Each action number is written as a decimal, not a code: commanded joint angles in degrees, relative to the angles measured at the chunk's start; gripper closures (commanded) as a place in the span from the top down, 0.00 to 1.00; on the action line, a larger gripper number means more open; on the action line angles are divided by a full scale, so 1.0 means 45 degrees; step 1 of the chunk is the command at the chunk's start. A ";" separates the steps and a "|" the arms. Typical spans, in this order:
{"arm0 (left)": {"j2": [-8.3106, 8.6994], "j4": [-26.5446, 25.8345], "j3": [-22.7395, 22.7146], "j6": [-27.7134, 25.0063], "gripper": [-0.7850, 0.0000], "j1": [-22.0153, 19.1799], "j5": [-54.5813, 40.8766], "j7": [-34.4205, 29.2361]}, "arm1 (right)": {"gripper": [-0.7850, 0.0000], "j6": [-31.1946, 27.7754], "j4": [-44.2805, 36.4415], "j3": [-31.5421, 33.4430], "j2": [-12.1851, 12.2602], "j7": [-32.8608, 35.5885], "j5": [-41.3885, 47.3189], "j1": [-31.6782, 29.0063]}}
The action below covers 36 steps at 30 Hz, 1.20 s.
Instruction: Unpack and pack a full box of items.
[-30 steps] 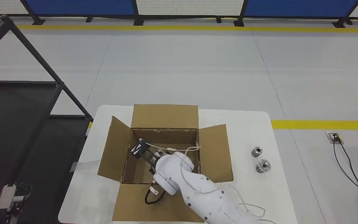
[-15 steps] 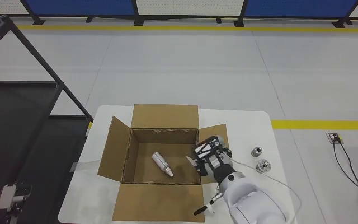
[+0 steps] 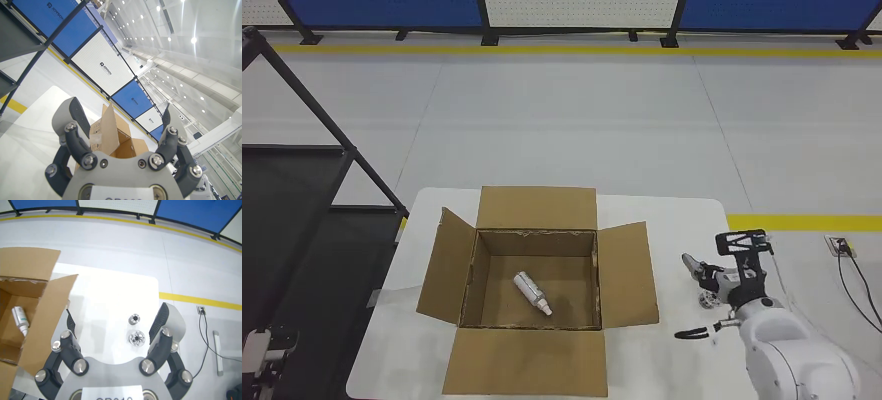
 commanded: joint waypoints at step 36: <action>0.0000 0.0000 0.0000 0.0000 1.00 0.0000 0.0000 0.0000 | 0.11 -0.3424 0.9336 0.1097 0.1259 0.4462 0.1488 0.4227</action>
